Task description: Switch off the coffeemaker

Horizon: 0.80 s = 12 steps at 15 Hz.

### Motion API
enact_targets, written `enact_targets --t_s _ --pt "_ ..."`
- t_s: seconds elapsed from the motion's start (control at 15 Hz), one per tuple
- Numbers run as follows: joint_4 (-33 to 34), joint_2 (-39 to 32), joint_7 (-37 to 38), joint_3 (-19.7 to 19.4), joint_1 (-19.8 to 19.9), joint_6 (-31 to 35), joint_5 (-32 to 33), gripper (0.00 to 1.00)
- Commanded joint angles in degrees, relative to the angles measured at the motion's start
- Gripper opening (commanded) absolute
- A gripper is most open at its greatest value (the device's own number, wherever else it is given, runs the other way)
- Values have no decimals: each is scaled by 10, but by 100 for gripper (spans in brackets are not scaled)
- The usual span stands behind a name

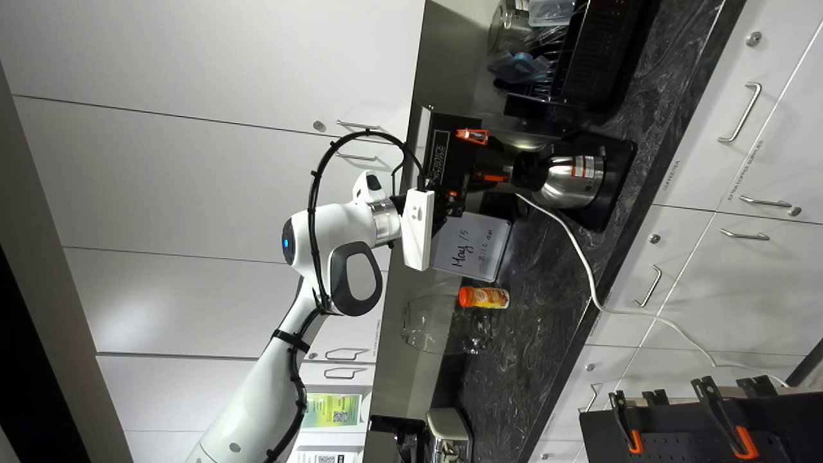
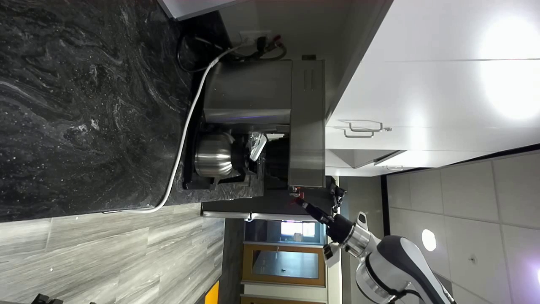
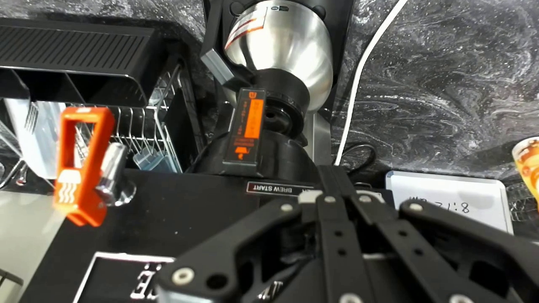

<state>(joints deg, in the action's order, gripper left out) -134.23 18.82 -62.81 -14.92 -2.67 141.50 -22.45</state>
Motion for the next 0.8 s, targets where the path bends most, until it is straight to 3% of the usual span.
enact_targets --t_s 0.0,0.73 --pt "14 -16 -28 -9 -11 15 -32 0" --pt "28 -42 -77 -6 -10 28 -83 0"
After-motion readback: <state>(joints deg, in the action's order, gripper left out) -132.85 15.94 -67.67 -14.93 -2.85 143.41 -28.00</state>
